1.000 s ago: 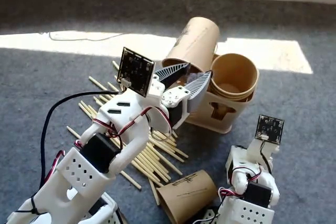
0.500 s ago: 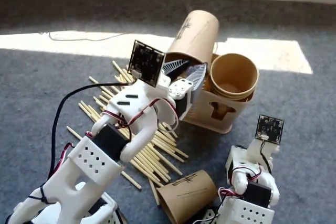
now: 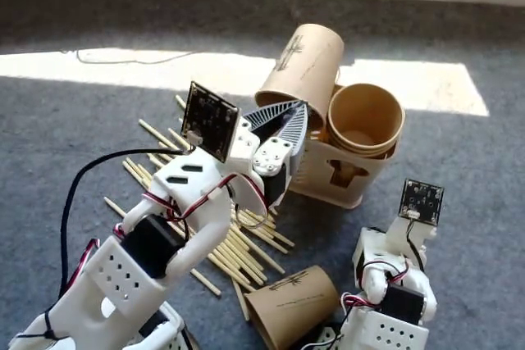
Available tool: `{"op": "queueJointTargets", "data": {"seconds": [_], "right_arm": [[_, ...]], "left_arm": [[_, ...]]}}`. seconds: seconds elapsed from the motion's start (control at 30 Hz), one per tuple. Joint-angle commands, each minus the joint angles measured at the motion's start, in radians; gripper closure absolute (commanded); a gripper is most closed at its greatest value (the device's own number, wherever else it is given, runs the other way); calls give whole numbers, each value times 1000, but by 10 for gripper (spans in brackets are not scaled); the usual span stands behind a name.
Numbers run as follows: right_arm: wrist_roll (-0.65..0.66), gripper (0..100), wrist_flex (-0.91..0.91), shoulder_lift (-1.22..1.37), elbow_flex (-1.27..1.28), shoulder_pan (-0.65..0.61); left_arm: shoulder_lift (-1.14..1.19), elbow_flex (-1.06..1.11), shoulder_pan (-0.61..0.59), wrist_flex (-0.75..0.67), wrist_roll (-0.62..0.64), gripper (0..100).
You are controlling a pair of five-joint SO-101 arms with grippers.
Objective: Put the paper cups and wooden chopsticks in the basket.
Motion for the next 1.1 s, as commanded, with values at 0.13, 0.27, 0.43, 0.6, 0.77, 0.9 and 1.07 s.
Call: {"op": "queueJointTargets", "data": {"seconds": [0.13,0.27,0.43,0.6,0.77,0.9,1.07], "right_arm": [[-5,980,-24,-7,108,12],[-5,980,-24,-7,108,12],[-5,980,-24,-7,108,12],[-5,980,-24,-7,108,12],[-5,980,-24,-7,108,12],[-5,980,-24,-7,108,12],[-5,980,-24,-7,108,12]], "left_arm": [[-88,-102,-42,256,-170,822],[-88,-107,-125,319,-354,822],[-88,-36,-228,292,-391,821],[-88,90,-232,95,-391,821],[-88,211,-228,-110,-391,825],[-87,269,-228,-210,-391,825],[-87,338,-225,-339,-387,828]]}}
